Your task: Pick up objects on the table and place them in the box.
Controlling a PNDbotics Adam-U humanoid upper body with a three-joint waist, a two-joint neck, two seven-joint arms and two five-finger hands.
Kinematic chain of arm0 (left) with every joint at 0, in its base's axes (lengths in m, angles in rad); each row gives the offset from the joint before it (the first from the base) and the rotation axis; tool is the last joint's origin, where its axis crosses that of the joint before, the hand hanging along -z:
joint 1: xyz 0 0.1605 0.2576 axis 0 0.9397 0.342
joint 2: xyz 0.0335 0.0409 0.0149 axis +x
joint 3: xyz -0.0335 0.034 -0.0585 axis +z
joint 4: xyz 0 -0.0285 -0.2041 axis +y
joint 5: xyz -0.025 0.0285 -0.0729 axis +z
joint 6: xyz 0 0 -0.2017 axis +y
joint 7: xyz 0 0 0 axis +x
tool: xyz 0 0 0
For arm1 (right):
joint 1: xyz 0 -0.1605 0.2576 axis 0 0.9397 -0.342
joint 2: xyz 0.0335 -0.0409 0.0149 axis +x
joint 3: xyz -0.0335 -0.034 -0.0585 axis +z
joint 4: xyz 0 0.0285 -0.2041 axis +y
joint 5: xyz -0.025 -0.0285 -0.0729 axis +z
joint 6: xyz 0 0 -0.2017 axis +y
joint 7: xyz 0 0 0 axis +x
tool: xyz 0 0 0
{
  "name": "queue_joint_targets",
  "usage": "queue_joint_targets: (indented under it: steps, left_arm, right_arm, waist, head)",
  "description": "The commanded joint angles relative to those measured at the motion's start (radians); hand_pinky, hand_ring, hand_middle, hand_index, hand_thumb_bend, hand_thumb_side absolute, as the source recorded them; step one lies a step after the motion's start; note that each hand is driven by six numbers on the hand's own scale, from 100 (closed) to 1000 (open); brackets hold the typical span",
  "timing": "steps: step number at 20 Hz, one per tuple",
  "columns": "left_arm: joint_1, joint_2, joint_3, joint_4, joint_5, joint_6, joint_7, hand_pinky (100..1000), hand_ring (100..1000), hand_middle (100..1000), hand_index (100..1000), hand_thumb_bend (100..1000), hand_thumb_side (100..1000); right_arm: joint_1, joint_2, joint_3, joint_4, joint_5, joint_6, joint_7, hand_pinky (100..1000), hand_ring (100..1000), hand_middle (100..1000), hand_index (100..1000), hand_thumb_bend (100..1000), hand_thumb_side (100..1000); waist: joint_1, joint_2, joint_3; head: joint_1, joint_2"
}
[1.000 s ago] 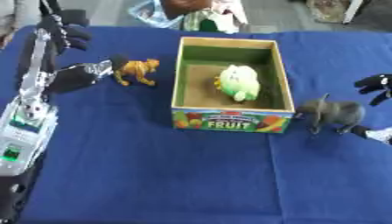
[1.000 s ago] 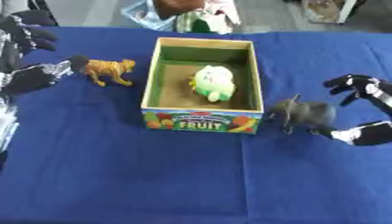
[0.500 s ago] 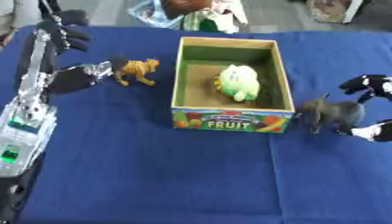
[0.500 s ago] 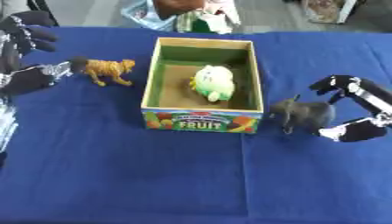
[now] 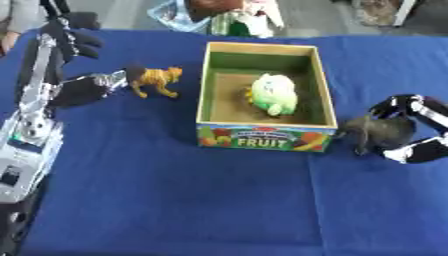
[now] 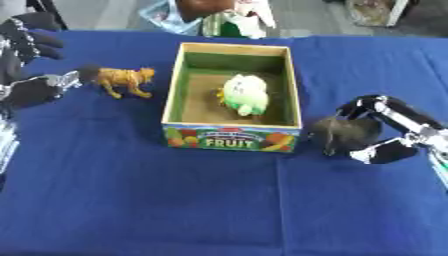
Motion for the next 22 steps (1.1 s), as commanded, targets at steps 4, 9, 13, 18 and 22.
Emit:
queue_joint_targets:
  steps: [4,9,13,18,22]
  left_arm:
    - [-0.013,0.009,0.002,-0.012,0.004,0.000,-0.003,609,635,673,778,854,252]
    - [-0.011,0.010,0.003,-0.011,0.004,0.001,-0.002,608,635,673,778,854,254]
    - [-0.010,0.010,0.002,-0.010,0.004,0.001,-0.001,609,635,673,778,854,254]
    - [-0.009,0.011,0.002,-0.009,0.005,0.000,-0.004,609,635,674,778,854,254]
    - [-0.007,0.011,-0.001,-0.008,0.006,0.000,-0.006,610,635,674,778,854,253]
  right_arm:
    - [-0.022,-0.013,-0.007,0.006,0.055,-0.015,-0.018,436,529,554,657,370,100]
    - [-0.018,-0.023,-0.025,-0.007,0.072,-0.020,-0.082,214,325,364,483,328,100]
    - [-0.019,-0.043,-0.041,-0.047,0.079,-0.022,-0.146,146,265,305,429,321,100]
    - [-0.041,-0.079,-0.051,-0.113,0.054,-0.016,-0.156,137,258,297,419,325,100]
    - [-0.075,-0.102,-0.060,-0.144,0.032,-0.005,-0.155,134,256,294,415,327,100]
  waist:
    - [0.000,-0.017,0.001]
    - [0.000,-0.017,0.001]
    - [-0.001,-0.019,0.001]
    - [-0.003,-0.023,0.001]
    - [-0.004,-0.027,0.006]
  head:
    - [-0.002,0.001]
    - [0.000,0.001]
    - [0.001,0.002]
    - [0.002,0.003]
    - [0.002,0.003]
